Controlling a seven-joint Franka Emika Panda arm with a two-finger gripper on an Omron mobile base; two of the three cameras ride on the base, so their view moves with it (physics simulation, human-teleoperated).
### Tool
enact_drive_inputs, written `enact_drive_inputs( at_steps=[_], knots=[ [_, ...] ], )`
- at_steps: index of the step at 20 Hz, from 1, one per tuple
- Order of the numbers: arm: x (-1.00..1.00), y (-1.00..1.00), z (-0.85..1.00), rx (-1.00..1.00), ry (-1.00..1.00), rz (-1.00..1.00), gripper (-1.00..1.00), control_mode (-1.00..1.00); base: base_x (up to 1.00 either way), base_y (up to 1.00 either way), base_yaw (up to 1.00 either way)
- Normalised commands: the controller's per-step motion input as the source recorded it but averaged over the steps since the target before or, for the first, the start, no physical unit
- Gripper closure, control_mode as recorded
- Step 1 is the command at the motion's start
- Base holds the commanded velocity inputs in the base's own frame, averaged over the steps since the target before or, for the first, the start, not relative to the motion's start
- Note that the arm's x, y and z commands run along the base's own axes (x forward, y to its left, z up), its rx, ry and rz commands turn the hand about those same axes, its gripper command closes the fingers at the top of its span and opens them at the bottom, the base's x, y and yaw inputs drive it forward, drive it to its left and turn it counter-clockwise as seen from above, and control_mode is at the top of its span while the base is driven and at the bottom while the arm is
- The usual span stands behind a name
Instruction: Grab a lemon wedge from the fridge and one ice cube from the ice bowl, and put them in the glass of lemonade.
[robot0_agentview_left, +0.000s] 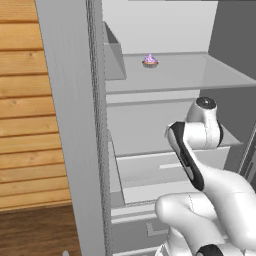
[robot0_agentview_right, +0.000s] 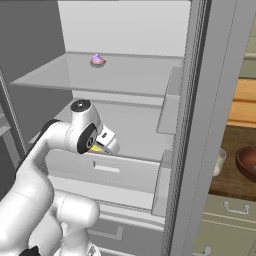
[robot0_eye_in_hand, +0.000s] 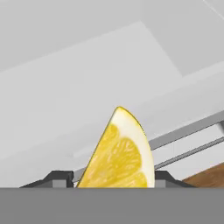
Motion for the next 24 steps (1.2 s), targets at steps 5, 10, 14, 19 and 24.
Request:
enact_drive_inputs(
  at_steps=[5,10,14,19,24],
  knots=[
    [-0.91,0.0,1.0,0.0,0.0,0.0,1.0,-1.0,0.0,0.0,0.0],
    [-0.42,0.01,1.0,-0.04,0.01,0.03,1.0,-1.0,0.0,0.0,0.0],
    [-0.44,0.03,1.0,-0.06,0.12,0.11,1.0,-1.0,0.0,0.0,0.0],
    [-0.92,0.04,0.74,-0.01,0.04,0.14,1.0,-1.0,0.0,0.0,0.0],
    [-0.85,0.11,0.1,0.0,-0.05,0.08,1.0,-1.0,0.0,0.0,0.0]
  ],
)
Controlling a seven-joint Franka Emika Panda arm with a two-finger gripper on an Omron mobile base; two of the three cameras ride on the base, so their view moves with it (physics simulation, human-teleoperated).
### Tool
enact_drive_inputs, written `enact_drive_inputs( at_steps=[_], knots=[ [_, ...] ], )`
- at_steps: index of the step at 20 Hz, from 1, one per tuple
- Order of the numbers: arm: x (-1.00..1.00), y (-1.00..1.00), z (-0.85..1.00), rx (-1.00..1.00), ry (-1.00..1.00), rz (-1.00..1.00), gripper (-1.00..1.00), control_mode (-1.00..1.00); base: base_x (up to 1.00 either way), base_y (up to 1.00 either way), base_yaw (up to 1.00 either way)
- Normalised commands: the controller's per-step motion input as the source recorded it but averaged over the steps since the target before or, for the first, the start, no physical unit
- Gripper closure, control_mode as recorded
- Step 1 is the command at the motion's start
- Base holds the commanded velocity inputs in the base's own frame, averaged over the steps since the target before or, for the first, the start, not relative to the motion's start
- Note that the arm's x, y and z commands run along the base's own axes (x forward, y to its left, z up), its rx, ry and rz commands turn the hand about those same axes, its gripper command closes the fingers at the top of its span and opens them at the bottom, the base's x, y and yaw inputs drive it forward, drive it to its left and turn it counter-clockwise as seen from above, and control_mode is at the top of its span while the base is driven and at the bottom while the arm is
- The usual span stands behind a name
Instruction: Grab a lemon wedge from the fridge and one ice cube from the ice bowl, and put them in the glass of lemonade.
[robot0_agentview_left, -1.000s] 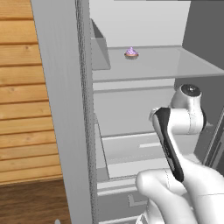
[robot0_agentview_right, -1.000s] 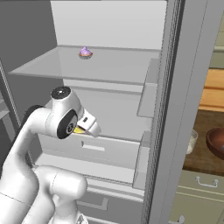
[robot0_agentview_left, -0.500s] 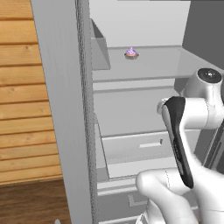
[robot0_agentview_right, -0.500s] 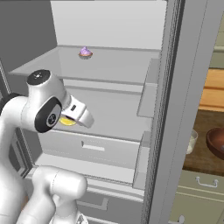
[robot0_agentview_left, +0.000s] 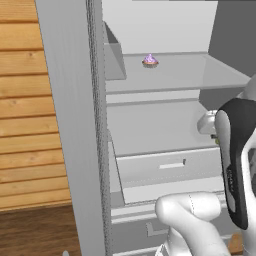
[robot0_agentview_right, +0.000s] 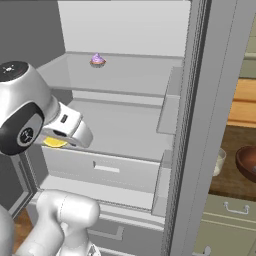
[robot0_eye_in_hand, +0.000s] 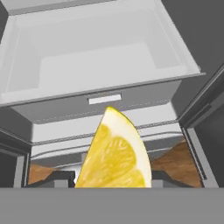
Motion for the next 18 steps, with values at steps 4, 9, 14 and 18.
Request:
enact_drive_inputs(
  at_steps=[4,9,14,18],
  knots=[
    [0.0,0.0,0.0,0.0,0.0,0.0,1.0,-1.0,0.0,0.0,0.0],
    [-0.01,0.0,0.0,0.0,0.0,0.0,1.0,-1.0,0.0,0.0,0.0],
    [0.0,0.0,0.0,0.0,0.0,0.0,1.0,1.0,-0.86,-0.01,-0.03],
    [0.0,0.0,0.0,0.0,0.0,0.0,1.0,1.0,-1.0,-0.13,-0.1]
  ],
)
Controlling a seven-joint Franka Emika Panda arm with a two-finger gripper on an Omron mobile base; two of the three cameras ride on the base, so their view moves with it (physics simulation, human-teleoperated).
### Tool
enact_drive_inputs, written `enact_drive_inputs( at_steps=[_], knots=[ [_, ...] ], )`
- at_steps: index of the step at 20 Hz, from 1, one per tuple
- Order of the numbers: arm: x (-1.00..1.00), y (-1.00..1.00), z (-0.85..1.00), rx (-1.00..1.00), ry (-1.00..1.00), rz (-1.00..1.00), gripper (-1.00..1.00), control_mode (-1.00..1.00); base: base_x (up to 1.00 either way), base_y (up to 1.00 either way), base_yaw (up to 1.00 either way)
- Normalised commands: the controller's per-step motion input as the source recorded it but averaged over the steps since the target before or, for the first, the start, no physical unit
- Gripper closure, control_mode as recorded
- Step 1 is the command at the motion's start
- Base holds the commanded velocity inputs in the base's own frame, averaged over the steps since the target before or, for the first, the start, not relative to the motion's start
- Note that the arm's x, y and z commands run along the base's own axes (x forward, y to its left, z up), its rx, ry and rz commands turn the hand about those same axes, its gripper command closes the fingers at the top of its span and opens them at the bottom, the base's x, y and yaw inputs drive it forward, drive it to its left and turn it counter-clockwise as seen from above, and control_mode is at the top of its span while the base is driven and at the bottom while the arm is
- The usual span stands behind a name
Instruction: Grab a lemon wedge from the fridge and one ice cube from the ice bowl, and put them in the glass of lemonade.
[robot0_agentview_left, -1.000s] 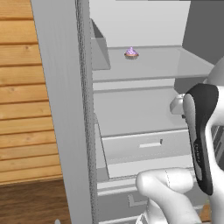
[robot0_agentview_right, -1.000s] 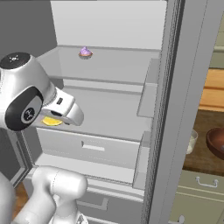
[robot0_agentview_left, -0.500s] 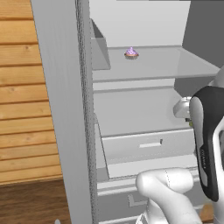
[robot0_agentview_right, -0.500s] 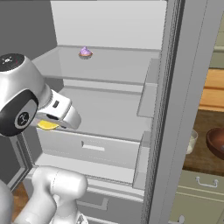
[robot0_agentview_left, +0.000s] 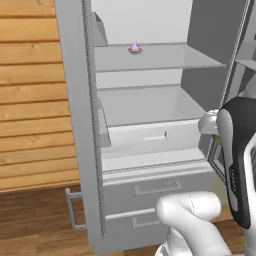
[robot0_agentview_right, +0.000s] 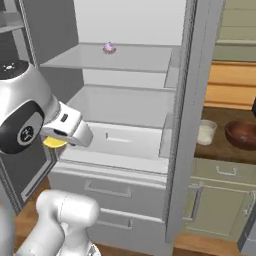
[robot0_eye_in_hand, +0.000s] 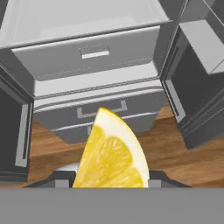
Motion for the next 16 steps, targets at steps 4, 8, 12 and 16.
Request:
enact_drive_inputs(
  at_steps=[4,8,12,16],
  knots=[
    [0.0,0.0,0.0,0.0,0.0,0.0,1.0,1.0,-0.94,-0.26,-0.43],
    [0.0,0.0,0.0,0.0,0.0,0.0,1.0,1.0,-0.19,-0.17,-0.79],
    [0.0,0.0,0.0,0.0,0.0,0.0,1.0,1.0,0.0,-0.25,-0.83],
    [0.0,0.0,0.0,0.0,0.0,0.0,1.0,1.0,0.0,-0.38,-0.76]
  ],
)
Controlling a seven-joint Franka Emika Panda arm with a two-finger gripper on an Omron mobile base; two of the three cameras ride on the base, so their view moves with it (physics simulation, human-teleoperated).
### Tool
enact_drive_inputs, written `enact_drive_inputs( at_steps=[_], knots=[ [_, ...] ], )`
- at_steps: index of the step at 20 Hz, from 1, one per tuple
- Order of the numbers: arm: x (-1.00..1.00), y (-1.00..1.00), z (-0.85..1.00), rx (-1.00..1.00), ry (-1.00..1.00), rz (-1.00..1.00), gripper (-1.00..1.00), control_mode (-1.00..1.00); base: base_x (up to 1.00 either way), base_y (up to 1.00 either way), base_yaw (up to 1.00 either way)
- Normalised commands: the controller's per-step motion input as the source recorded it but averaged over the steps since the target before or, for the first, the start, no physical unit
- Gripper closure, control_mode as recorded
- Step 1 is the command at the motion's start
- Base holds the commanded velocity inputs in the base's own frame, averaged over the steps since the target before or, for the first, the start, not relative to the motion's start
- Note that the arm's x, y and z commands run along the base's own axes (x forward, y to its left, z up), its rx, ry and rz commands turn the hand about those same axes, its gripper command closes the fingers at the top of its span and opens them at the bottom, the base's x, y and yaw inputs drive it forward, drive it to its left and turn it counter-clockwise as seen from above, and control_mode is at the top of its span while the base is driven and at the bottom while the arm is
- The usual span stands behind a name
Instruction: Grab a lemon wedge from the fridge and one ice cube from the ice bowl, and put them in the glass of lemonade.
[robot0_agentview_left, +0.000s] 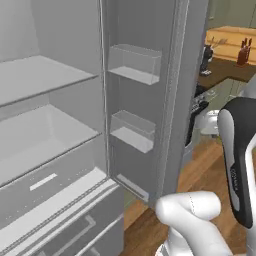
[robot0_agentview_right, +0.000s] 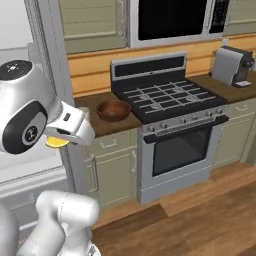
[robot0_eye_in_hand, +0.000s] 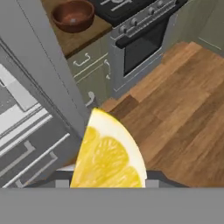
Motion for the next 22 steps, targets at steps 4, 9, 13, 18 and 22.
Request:
enact_drive_inputs(
  at_steps=[4,9,13,18,22],
  knots=[
    [0.0,0.0,0.0,0.0,0.0,0.0,1.0,1.0,0.0,-0.61,-0.64],
    [0.0,0.0,0.0,0.0,0.0,0.0,1.0,1.0,0.78,-0.64,-0.08],
    [0.0,0.0,0.0,0.0,0.0,0.0,1.0,1.0,1.0,-0.34,0.33],
    [0.0,0.0,0.0,0.0,0.0,0.0,1.0,1.0,0.75,-0.19,0.74],
    [0.0,0.0,0.0,0.0,0.0,0.0,1.0,1.0,0.37,0.0,0.97]
  ],
)
